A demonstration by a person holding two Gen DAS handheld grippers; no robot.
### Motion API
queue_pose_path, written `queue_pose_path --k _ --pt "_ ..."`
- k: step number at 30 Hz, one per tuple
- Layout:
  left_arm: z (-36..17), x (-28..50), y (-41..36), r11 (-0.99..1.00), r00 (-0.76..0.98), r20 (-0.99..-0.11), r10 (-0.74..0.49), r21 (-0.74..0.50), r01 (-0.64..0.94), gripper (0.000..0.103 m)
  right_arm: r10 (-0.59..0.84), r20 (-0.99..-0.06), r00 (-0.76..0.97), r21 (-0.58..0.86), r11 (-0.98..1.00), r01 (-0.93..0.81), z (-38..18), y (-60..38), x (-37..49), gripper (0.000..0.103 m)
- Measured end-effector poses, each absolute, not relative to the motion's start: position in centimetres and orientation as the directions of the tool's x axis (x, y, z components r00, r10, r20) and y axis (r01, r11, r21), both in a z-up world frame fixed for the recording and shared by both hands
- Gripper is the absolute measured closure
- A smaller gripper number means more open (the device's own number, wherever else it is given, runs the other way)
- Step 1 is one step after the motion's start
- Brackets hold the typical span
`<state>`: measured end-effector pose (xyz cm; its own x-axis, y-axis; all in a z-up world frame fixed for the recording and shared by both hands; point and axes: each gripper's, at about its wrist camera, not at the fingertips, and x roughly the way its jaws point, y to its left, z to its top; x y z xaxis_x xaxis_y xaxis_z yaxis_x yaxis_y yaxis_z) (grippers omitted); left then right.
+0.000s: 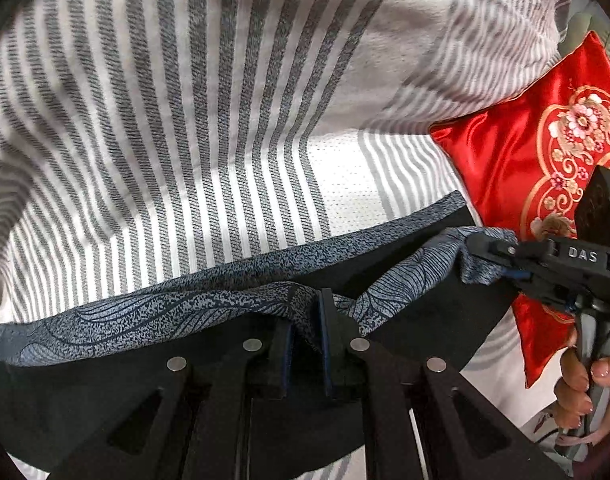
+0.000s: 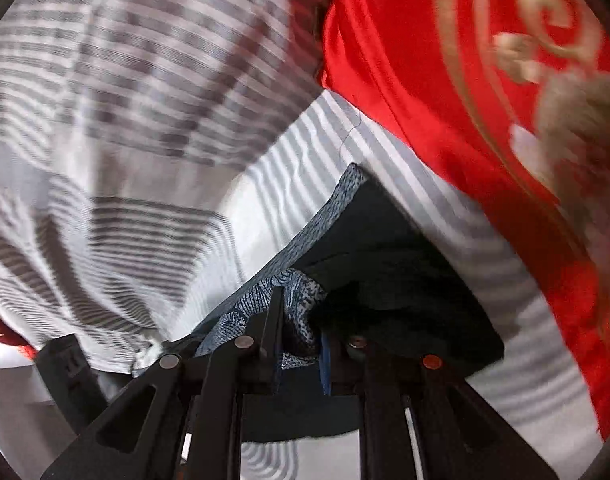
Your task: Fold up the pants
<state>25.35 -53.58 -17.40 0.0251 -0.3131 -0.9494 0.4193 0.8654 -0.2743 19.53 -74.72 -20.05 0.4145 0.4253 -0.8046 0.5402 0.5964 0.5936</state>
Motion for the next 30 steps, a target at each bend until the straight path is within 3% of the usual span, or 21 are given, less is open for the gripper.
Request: queue_pose_path --k 5,9,10,18,30 --pt "-17.7 25.7 -53.6 0.867 -0.001 -0.952 -0.306 -0.279 0.413 0.09 0.435 -0.816 0.381 0.578 0.597 0.556 -21.2 -74.9 20.8 0.08" --pt "-16.9 25.8 -53.6 0.874 -0.009 -0.956 -0.295 -0.273 0.401 0.09 0.48 -0.769 0.422 0.64 0.578 0.507 -20.2 -75.5 21.2 0.038" --pt "-16.5 25.8 -53.5 0.879 -0.011 -0.956 -0.292 -0.273 0.391 0.09 0.48 -0.769 0.423 0.639 0.582 0.502 -19.8 -75.6 21.3 0.032" --pt "-14.3 25.6 -53.7 0.904 0.045 -0.97 -0.239 -0.205 0.376 0.09 0.401 -0.85 0.341 0.523 0.719 0.457 -16.2 -77.4 21.9 0.025" --pt "-15.8 26.0 -54.4 0.926 0.045 -0.979 -0.199 -0.172 0.337 0.09 0.313 -0.923 0.223 0.377 0.853 0.362 -18.6 -76.8 21.3 0.026"
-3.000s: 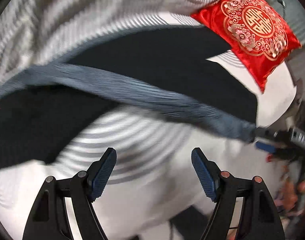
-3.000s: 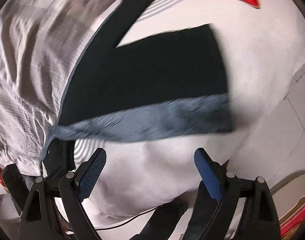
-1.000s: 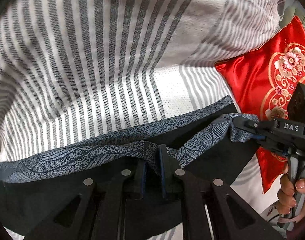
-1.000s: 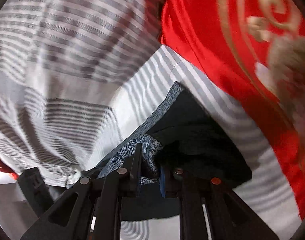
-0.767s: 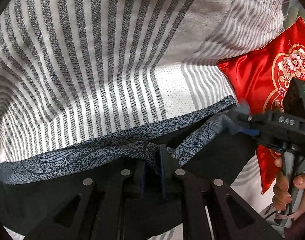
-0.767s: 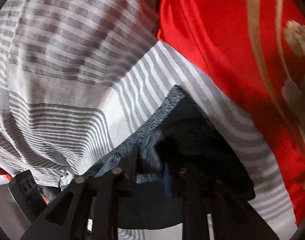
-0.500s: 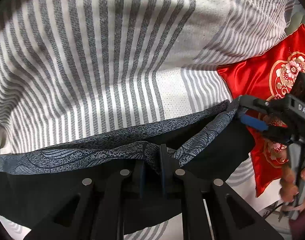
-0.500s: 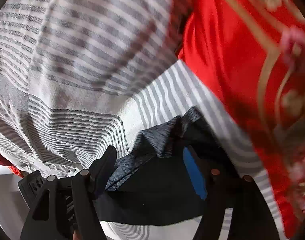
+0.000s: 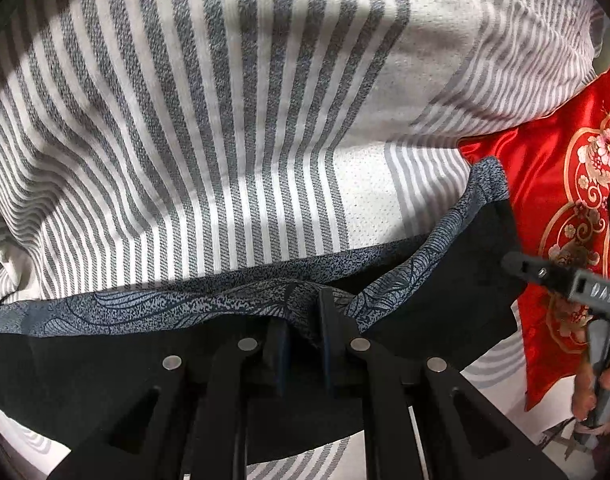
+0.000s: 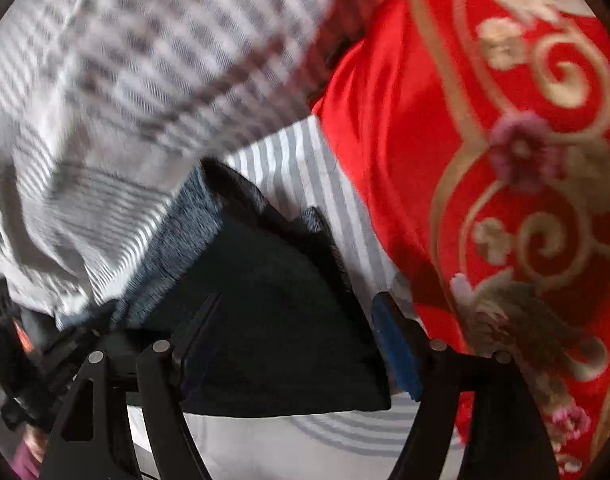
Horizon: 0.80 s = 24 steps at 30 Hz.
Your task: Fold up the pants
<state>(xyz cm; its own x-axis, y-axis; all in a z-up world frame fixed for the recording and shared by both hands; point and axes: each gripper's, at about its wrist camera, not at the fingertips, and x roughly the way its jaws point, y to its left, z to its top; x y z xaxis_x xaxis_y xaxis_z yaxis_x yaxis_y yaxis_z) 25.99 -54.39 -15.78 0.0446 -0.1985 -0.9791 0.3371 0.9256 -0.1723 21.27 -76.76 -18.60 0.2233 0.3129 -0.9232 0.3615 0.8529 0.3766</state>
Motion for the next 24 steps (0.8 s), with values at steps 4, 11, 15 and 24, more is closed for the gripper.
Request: queue_pose_path --k 4,11,15,24 --pt "-16.0 26.5 -54.7 0.929 0.032 -0.984 -0.176 -0.155 0.337 0.09 0.282 -0.941 0.188 0.334 0.867 0.371 -20.2 -76.8 20.9 0.056" --pt "-13.8 26.4 -55.9 0.911 0.047 -0.99 -0.134 -0.104 0.4 0.086 0.323 -0.91 0.26 0.405 0.83 0.384 -17.5 -79.3 18.1 0.091" --pt "-12.9 25.3 -55.8 0.895 0.044 -0.991 -0.128 -0.096 0.437 0.085 0.312 -0.912 0.265 0.396 0.838 0.375 -15.3 -79.0 16.5 0.092" --pt "-15.8 24.8 -54.9 0.888 0.064 -0.991 -0.116 -0.074 0.455 0.001 0.287 -0.935 0.209 0.352 0.823 0.445 -17.2 -78.4 15.9 0.092"
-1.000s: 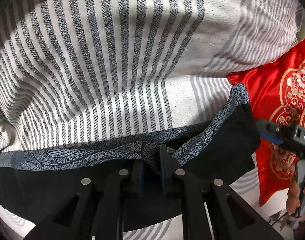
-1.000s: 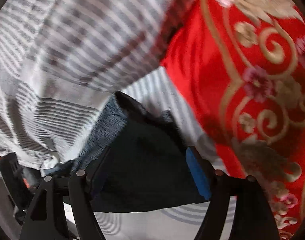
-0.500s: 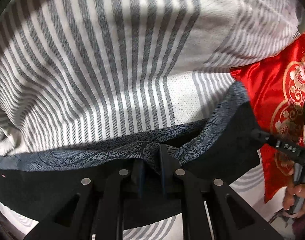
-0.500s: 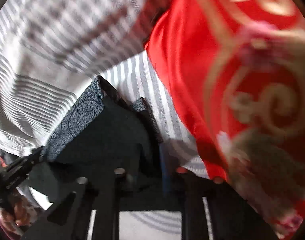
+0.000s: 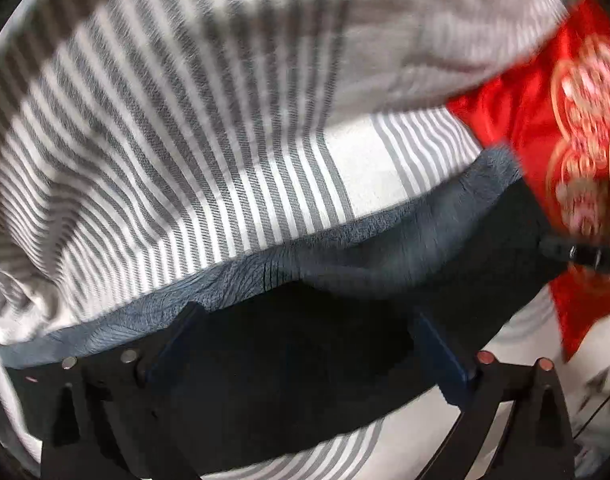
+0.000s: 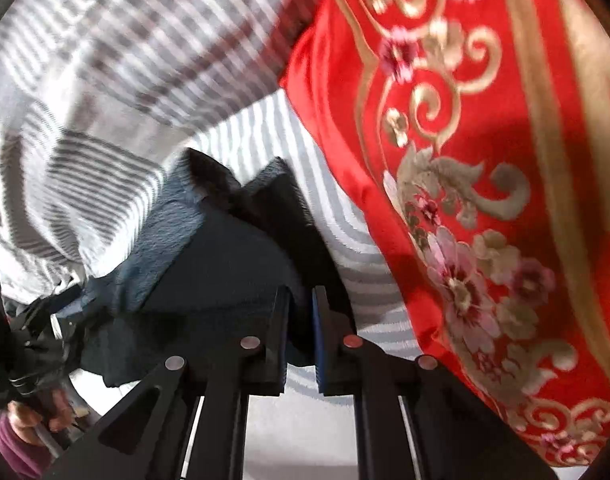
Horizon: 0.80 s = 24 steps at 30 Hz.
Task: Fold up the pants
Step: 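Lower the pants onto the duvet and open both grippers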
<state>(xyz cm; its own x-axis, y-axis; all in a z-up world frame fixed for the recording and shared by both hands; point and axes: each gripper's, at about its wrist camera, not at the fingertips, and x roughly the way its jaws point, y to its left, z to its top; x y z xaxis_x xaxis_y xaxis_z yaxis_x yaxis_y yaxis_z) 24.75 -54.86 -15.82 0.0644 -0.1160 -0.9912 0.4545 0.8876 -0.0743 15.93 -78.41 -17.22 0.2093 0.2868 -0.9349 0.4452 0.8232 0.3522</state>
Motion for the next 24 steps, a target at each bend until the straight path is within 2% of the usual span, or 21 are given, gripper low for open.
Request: queue_pose_path --k 3,6,11,12,13,15,20,24 --pt "-15.4 25.2 -53.6 0.928 0.133 -0.982 -0.134 -0.077 0.365 0.001 0.287 -0.935 0.209 0.352 0.82 0.45 -17.4 -78.7 15.5 0.092" --pt "-13.9 24.6 -52.8 0.931 0.196 -0.975 -0.109 -0.031 0.362 0.001 0.291 -0.934 0.206 0.355 0.82 0.449 -17.3 -78.6 15.2 0.092" --pt "-13.7 23.6 -50.6 0.926 0.158 -0.985 -0.073 -0.008 0.378 0.001 0.268 -0.947 0.178 0.321 0.832 0.453 -16.3 -78.6 14.5 0.09" --pt "-13.9 23.2 -49.9 0.927 0.15 -0.987 -0.061 -0.001 0.375 0.001 0.232 -0.96 0.159 0.28 0.847 0.452 -16.1 -78.7 14.5 0.087" --pt "-14.0 22.9 -49.0 0.93 0.155 -0.986 -0.055 0.006 0.367 0.001 0.2 -0.969 0.142 0.243 0.857 0.454 -16.0 -78.6 14.6 0.076" --pt "-14.1 22.7 -47.3 0.942 0.177 -0.983 -0.046 0.016 0.335 0.001 0.177 -0.971 0.161 0.232 0.857 0.46 -15.4 -78.5 14.3 0.06" --pt "-15.5 22.8 -44.9 0.969 0.174 -0.984 -0.037 0.007 0.245 0.001 0.234 -0.935 0.265 0.324 0.867 0.379 -13.6 -76.8 15.6 0.06" --pt "-16.9 23.0 -45.9 0.969 0.189 -0.981 -0.036 0.012 0.247 0.001 0.29 -0.913 0.286 0.373 0.878 0.301 -14.6 -74.6 19.9 0.06"
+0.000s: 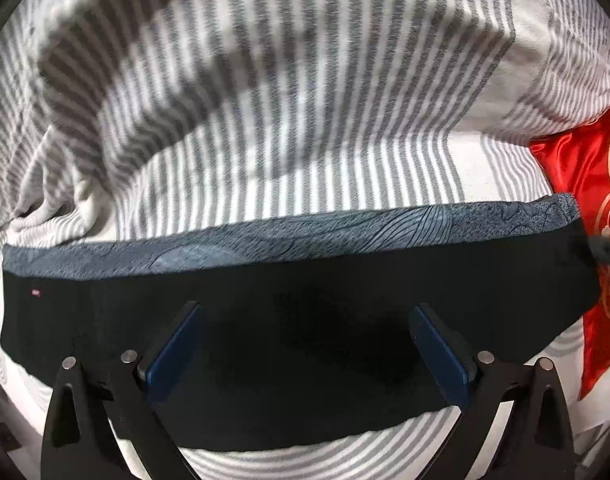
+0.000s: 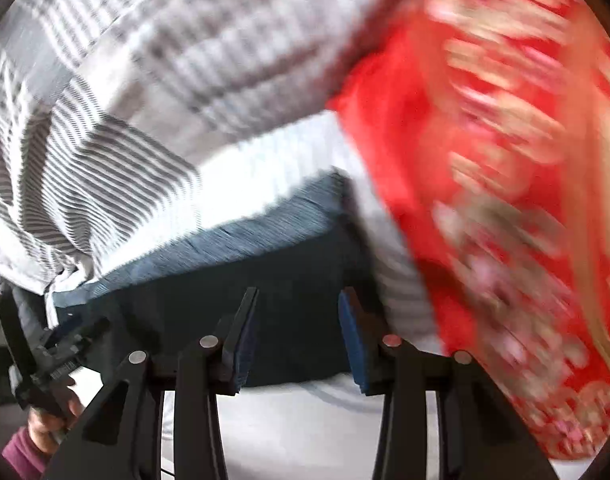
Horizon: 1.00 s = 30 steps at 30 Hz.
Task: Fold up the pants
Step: 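Lower the pants onto the duvet and open both grippers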
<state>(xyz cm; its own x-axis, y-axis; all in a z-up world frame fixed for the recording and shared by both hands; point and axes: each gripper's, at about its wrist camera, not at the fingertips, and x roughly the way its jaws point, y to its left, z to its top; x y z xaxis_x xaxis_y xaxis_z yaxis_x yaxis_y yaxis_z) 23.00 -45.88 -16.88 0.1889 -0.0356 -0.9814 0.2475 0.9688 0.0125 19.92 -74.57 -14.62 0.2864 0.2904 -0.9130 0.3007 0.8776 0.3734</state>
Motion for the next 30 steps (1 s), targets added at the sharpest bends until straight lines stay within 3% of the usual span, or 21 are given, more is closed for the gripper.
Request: queue_pose_path --k 4,5,7,8,11,14,16,18,22,30 --pt "-18.8 23.3 -46.6 0.963 0.215 -0.976 0.02 0.077 0.259 0.001 0.236 -0.943 0.233 0.294 0.92 0.26 -18.2 -73.4 23.5 0.06" --pt "-19.9 23.3 -46.6 0.962 0.203 -0.979 0.03 0.084 0.258 0.001 0.24 -0.947 0.214 0.295 0.913 0.281 -19.7 -74.1 23.8 0.062" --pt "-21.4 23.1 -46.4 0.96 0.19 -0.98 0.061 0.109 0.256 0.001 0.268 -0.926 0.264 0.344 0.888 0.305 -20.1 -75.7 23.6 0.08" --pt "-21.8 22.9 -46.3 0.961 0.187 -0.98 0.061 0.108 0.254 0.001 0.274 -0.926 0.26 0.35 0.88 0.32 -20.2 -76.1 23.6 0.084" --pt "-22.5 22.6 -45.9 0.97 0.186 -0.981 0.048 0.09 0.224 0.001 0.27 -0.929 0.251 0.346 0.876 0.336 -19.4 -76.5 23.3 0.085" --pt "-22.9 22.7 -45.8 0.974 0.172 -0.984 0.048 0.084 0.21 0.001 0.221 -0.946 0.236 0.294 0.892 0.344 -17.4 -76.2 22.5 0.072" --pt "-23.1 22.6 -45.7 0.975 0.173 -0.984 0.044 0.08 0.207 0.001 0.213 -0.945 0.249 0.288 0.903 0.318 -16.1 -75.3 21.3 0.04" --pt "-23.4 22.5 -45.3 0.979 0.173 -0.985 0.022 0.057 0.197 0.001 0.202 -0.946 0.254 0.27 0.923 0.274 -15.1 -73.3 19.6 0.026" --pt "-23.6 22.4 -44.1 0.985 0.148 -0.988 -0.036 -0.009 0.173 0.001 0.283 -0.93 0.234 0.339 0.907 0.25 -15.5 -70.4 16.9 0.026" --pt "-17.7 19.2 -34.7 0.997 0.225 -0.974 0.026 0.042 0.069 0.001 0.566 -0.812 0.139 0.58 0.808 0.098 -17.5 -58.6 14.4 0.026"
